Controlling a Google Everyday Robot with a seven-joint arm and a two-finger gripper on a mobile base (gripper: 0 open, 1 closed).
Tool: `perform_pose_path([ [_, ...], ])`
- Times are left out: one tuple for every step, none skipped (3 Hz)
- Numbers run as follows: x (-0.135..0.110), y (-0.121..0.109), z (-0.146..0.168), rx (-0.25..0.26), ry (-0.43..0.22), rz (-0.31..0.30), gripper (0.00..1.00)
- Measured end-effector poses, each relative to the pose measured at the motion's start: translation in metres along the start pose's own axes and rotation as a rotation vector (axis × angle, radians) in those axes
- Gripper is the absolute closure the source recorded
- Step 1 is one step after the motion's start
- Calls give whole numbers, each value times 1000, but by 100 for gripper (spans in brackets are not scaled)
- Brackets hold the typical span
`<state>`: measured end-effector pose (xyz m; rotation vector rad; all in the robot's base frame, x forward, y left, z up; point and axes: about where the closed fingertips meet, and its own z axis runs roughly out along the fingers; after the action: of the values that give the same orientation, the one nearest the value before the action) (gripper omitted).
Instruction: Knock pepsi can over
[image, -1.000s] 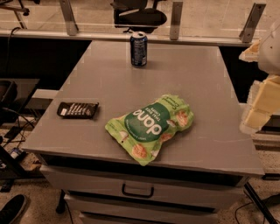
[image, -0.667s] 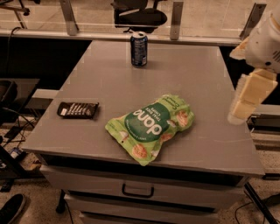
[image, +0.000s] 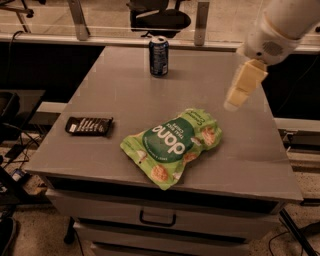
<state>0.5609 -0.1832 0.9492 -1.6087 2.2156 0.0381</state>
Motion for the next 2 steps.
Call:
perform_pose_path([
  [-27,-43,28,19,-48,39,0],
  [-61,-87,64,24,-104,107,0],
])
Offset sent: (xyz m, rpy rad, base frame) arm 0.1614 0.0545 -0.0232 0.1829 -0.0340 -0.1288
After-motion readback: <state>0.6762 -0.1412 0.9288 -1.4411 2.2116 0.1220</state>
